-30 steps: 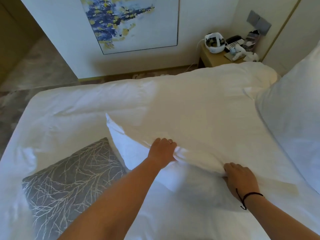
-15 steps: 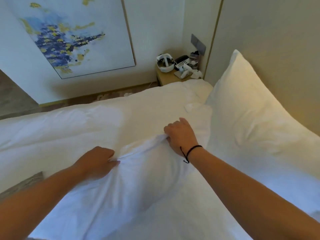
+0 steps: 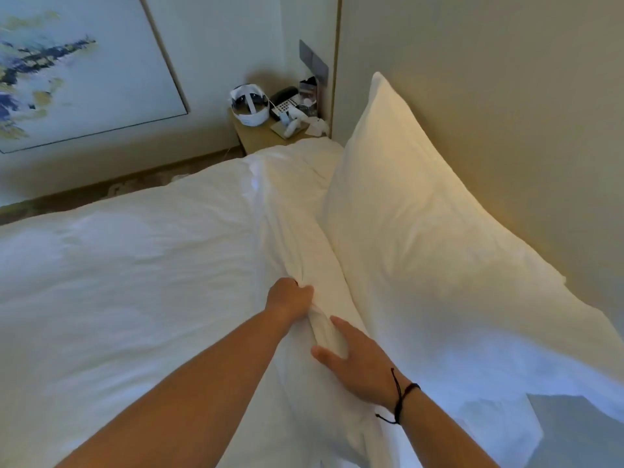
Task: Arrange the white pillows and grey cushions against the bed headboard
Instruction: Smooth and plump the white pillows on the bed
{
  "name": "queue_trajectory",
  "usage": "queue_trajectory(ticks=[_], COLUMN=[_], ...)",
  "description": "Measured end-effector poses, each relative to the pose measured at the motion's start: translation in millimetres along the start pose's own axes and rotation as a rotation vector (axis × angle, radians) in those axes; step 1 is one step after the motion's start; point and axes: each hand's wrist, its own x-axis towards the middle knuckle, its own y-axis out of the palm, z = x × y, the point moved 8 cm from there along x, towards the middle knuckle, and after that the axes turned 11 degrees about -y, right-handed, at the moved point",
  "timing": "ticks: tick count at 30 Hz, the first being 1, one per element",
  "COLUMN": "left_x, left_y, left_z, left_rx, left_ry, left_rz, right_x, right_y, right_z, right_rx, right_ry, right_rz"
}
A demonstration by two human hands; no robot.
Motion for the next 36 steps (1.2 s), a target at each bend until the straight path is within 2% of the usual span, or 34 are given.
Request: queue_trajectory(ticks=[5, 8, 11, 13, 16, 18, 22, 25, 27, 31, 33, 36], left_x=[9, 6, -2, -8, -12, -10, -12, -17, -24, -58, -87, -127], left_y=[53, 56, 47, 49, 62, 66, 72, 79, 86, 118, 142, 162], left_z=[-44, -59, -71, -77, -75, -74, -92, -99, -94, -66, -48, -33], left_rx=[0.167, 0.402, 0.472, 0.545, 0.966, 1.177, 1.34, 1.359, 1.342, 1.327, 1.34, 1.278], left_ry=[0.116, 0.196, 0.397, 0.614, 0.901, 0.989, 1.11, 1.123, 1.085, 0.987, 1.024, 0.976], left_rz=[0.018, -0.121, -0.244, -0.177, -0.039, -0.005, -0.053, -0.03, 0.026, 0.168, 0.184, 0.193], right_x=[-22, -21, -23, -26, -29, -30, -41, -56, -69, -99, -114, -131], right_y=[-26, -37, -44, -49, -60, -69, -95, -95, -96, -98, -95, -90], right_z=[-42, -51, -58, -63, -68, -71, -79, -81, -80, -80, -76, -62], right_rx=[-0.293, -0.367, -0.442, -0.44, -0.433, -0.425, -0.294, -0.112, -0.04, 0.029, 0.042, 0.01], right_ry=[0.134, 0.18, 0.208, 0.224, 0.238, 0.242, 0.289, 0.301, 0.275, 0.194, 0.164, 0.125], right_rz=[-0.189, -0.222, -0.273, -0.31, -0.32, -0.321, -0.281, -0.096, -0.082, -0.218, -0.298, -0.466])
